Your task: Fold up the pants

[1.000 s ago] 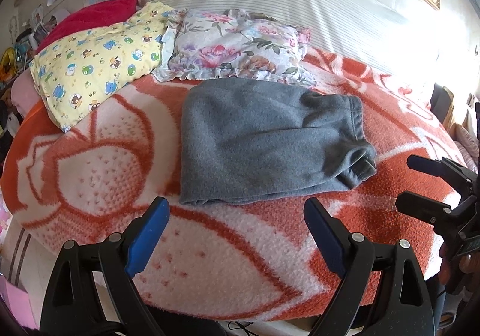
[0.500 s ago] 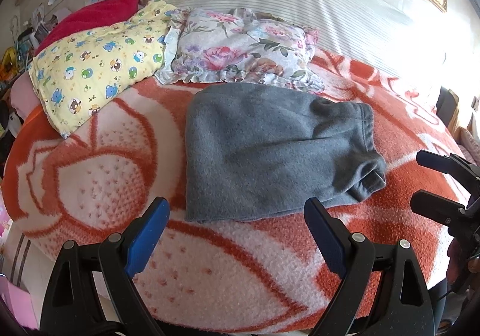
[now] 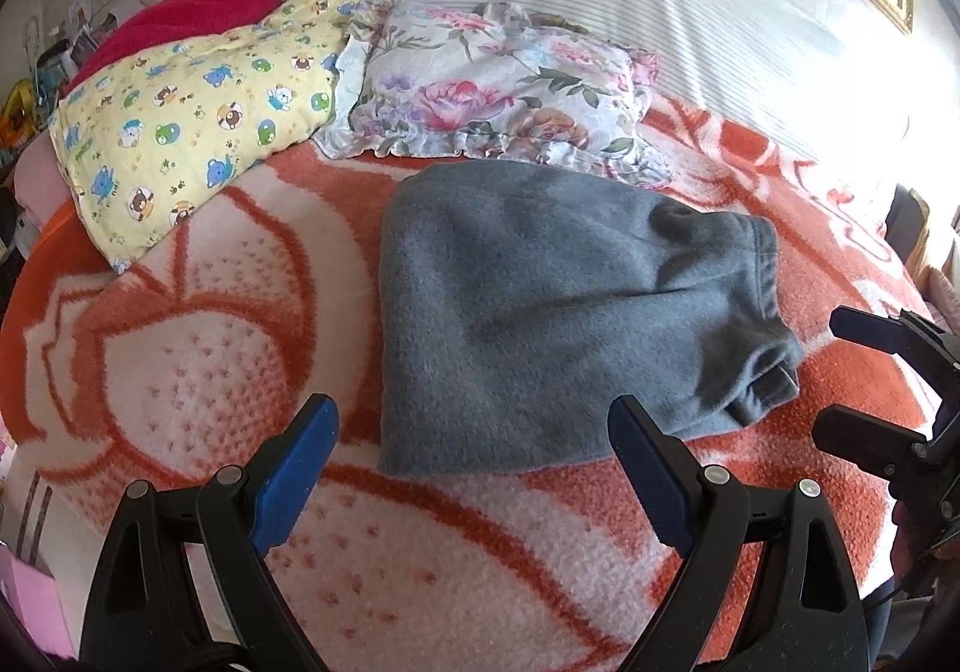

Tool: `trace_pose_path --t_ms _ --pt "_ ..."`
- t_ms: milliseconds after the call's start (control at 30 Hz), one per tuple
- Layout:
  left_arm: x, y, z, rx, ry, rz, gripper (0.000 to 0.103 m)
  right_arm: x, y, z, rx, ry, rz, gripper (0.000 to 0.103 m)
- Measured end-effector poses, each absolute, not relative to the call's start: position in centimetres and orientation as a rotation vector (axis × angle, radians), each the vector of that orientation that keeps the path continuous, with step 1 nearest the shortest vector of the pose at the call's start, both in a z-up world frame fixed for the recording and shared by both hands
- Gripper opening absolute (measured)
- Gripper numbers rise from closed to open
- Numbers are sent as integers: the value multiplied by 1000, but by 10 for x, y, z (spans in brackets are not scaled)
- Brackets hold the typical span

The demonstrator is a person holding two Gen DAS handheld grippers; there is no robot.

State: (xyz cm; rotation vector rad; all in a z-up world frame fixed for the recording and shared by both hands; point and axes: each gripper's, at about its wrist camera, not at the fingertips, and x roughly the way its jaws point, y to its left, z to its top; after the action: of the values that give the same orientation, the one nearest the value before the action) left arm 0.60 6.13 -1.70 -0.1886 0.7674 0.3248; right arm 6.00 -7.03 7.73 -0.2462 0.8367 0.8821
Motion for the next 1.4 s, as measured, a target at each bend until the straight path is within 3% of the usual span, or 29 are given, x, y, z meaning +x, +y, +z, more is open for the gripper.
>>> trace_pose_path --t_ms 1400 --pt "74 63 -32 -118 853 326 92 134 -75 38 -161 952 839 102"
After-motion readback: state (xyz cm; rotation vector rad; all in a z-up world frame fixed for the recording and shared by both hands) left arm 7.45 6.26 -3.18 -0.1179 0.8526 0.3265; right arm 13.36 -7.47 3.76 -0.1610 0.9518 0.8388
